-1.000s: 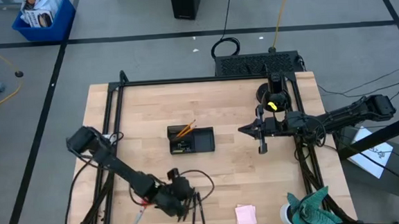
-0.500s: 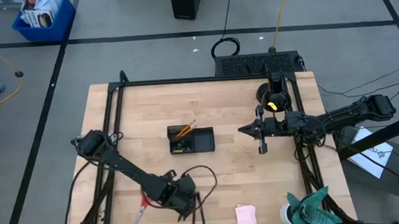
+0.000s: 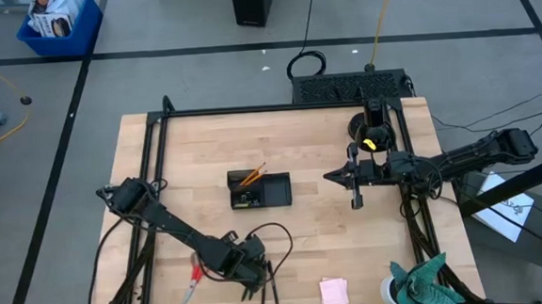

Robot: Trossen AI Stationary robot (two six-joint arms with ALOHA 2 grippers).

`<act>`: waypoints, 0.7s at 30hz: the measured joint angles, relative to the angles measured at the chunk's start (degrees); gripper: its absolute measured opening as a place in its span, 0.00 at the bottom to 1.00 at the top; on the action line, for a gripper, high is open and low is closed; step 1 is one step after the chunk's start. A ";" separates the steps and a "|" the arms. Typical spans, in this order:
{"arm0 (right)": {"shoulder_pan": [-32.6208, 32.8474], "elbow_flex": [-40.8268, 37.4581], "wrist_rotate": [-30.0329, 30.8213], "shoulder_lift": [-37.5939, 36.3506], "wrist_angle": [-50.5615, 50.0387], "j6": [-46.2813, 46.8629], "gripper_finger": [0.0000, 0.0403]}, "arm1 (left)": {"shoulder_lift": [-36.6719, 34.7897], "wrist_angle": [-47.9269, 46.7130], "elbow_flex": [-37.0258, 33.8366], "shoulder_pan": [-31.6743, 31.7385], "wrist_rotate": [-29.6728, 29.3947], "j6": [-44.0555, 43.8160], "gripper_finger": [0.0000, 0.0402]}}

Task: Pick and place office supplies into organizer
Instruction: Put the black pen into the black desk organizer

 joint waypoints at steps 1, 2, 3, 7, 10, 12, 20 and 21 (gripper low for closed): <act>0.00 0.00 0.00 0.00 0.01 0.00 0.00 | 0.00 0.03 0.00 0.00 0.09 -0.21 0.34; 0.00 0.00 0.00 0.00 0.02 0.00 0.00 | 0.00 0.11 0.00 0.00 0.22 -0.60 0.34; 0.00 0.00 0.00 0.00 0.02 0.00 0.00 | 0.00 0.39 0.00 -0.02 0.38 -0.90 0.34; 0.00 0.00 0.00 0.00 0.04 0.00 0.00 | 0.00 0.83 0.00 -0.02 0.30 -1.05 0.34; 0.00 0.00 0.00 0.00 0.04 0.25 0.00 | 0.00 0.88 0.00 -0.02 0.27 -1.05 0.34; 0.00 0.00 0.00 0.00 0.02 0.34 0.00 | 0.63 1.98 0.00 -0.02 0.04 -0.62 0.34; 0.00 0.00 0.00 -0.02 0.09 0.39 0.00 | 3.89 4.67 0.14 -0.24 2.83 0.78 0.34; 0.00 0.00 0.00 0.00 0.05 0.39 0.00 | 3.91 4.49 0.17 -0.24 2.92 0.71 0.34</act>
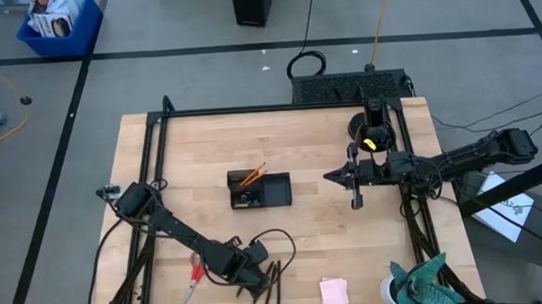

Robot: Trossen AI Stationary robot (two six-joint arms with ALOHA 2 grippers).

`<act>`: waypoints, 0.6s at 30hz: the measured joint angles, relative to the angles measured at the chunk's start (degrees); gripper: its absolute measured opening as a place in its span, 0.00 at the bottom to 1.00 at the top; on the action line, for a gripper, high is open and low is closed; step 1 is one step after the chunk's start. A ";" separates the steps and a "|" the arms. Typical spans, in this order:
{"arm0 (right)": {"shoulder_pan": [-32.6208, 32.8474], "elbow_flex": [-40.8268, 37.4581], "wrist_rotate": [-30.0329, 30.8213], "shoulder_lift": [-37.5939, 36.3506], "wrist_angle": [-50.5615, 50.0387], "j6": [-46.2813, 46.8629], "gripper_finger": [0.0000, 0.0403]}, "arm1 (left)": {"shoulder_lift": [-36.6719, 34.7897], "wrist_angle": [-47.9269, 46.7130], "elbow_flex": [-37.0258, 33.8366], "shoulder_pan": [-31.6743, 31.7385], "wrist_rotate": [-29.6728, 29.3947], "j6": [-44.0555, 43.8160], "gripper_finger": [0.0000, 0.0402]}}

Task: Pick and place office supplies into organizer
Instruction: Put the black pen into the black desk organizer

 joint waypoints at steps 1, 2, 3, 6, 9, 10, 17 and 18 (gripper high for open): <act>0.00 0.00 0.00 0.00 0.05 0.00 0.00 | 0.01 -0.08 0.01 0.00 0.03 -0.04 0.34; 0.00 0.00 0.00 0.00 0.26 0.02 0.00 | 0.02 -0.07 0.01 0.00 0.03 -0.09 0.34; 0.00 0.00 0.00 0.00 0.28 0.02 0.00 | 0.03 -0.07 0.01 0.00 0.04 -0.23 0.34; 0.00 0.00 0.00 0.00 0.41 0.02 0.00 | 0.05 -0.43 0.00 0.00 0.50 -0.02 0.34; 0.00 0.00 0.00 0.00 0.39 0.02 0.00 | 0.05 -1.55 0.01 -0.09 0.82 0.08 0.34; 0.00 0.00 0.00 0.00 0.39 0.04 0.00 | 0.05 -2.15 0.01 -0.11 0.33 0.32 0.33; 0.00 0.00 0.00 0.00 0.39 0.39 0.00 | 0.09 -1.86 -0.06 -0.13 -0.44 5.88 0.11; 0.00 0.00 -0.01 0.00 0.39 0.39 0.00 | 0.09 -1.86 -0.08 -0.11 -0.85 7.40 0.06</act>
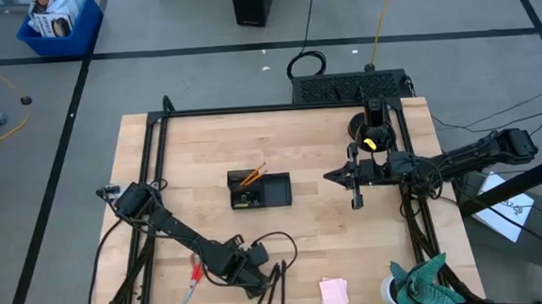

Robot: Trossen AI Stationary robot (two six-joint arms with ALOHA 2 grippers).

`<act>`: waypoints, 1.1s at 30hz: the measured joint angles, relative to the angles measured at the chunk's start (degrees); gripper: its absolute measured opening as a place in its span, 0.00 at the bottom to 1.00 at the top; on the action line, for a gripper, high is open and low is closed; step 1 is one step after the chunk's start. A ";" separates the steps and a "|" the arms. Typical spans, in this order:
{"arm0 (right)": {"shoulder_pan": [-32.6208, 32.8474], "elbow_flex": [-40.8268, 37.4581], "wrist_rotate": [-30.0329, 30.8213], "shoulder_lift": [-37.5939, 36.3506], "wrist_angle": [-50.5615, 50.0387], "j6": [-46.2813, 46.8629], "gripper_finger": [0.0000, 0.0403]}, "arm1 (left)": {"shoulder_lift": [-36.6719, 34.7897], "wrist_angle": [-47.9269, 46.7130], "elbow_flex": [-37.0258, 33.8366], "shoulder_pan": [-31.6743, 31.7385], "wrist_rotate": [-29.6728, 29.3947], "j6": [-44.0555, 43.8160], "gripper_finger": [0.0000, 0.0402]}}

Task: Pick and place office supplies into organizer
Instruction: Put the black pen into the black desk organizer

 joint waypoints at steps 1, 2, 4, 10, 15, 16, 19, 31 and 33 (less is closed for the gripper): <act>0.00 0.00 0.01 0.00 0.01 -0.01 0.00 | 0.00 0.12 -0.02 0.02 -0.70 1.76 0.04; 0.00 0.00 0.01 0.00 0.01 -0.01 0.00 | 0.00 0.33 -0.04 0.00 -1.56 3.63 0.03; 0.00 0.00 0.01 0.00 0.00 -0.01 0.00 | 0.05 0.54 -0.08 -0.14 -3.55 6.44 0.05; 0.00 0.00 -0.01 0.00 0.00 -0.01 0.00 | -0.38 -0.70 -0.28 -0.72 -9.64 11.09 0.07; 0.01 0.00 -0.01 -0.01 -0.01 -0.04 0.00 | -5.83 -5.97 -0.42 -0.71 -16.97 11.33 0.02; 0.01 0.00 0.00 -0.02 0.00 -0.04 0.00 | -7.54 -7.04 -0.39 -0.72 -18.14 11.53 0.02; 0.00 0.00 -0.01 0.00 -0.02 0.01 0.00 | -12.71 -7.03 -0.37 -0.78 -22.29 14.50 0.03; 0.02 0.00 -0.19 -0.02 0.00 0.07 0.00 | -39.34 6.43 -14.03 5.61 -40.07 35.52 0.04; 0.02 0.00 -0.19 -0.02 0.01 0.07 0.00 | -42.78 21.16 -20.83 8.16 -34.54 44.49 0.05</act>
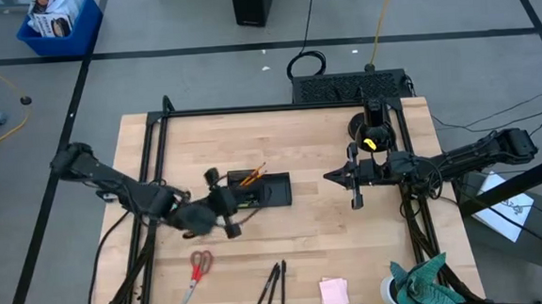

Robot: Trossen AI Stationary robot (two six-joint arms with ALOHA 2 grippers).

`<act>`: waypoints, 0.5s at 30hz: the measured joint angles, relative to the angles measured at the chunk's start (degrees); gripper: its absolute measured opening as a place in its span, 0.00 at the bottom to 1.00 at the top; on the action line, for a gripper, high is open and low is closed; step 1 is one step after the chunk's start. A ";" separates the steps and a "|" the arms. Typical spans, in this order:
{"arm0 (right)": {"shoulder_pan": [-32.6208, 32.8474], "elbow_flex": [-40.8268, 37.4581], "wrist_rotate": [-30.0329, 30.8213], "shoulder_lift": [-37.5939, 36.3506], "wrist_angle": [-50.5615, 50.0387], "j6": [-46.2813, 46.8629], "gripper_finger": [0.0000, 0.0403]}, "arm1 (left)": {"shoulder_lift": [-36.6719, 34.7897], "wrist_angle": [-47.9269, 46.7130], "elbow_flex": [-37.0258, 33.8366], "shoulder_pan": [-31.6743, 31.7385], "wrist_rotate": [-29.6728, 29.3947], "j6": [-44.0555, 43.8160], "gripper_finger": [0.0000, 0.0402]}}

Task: Pick and place office supplies into organizer
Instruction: Put the black pen into the black desk organizer

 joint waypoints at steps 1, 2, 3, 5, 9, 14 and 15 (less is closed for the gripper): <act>0.00 0.00 0.00 0.00 0.01 0.00 0.00 | -1.36 7.52 -3.41 1.42 3.76 4.67 0.06; 0.00 0.00 0.00 0.00 0.00 0.00 0.00 | -2.55 14.62 -6.75 2.84 7.05 8.55 0.06; 0.00 0.00 0.00 0.00 0.00 0.00 0.00 | -3.38 21.08 -10.08 4.25 9.58 11.49 0.06; 0.00 0.00 0.00 0.00 0.01 0.00 0.00 | -4.57 30.10 -15.99 7.09 11.92 14.17 0.05; 0.00 0.00 0.00 0.00 0.01 0.00 0.00 | -6.24 41.61 -25.76 12.70 16.39 14.81 0.02; 0.00 0.00 0.22 0.00 0.01 -0.17 0.00 | -6.18 51.64 -32.98 17.81 22.68 13.90 0.04; 0.00 0.00 0.24 0.00 0.04 -0.30 0.00 | -6.18 52.80 -33.56 18.36 22.96 14.03 0.04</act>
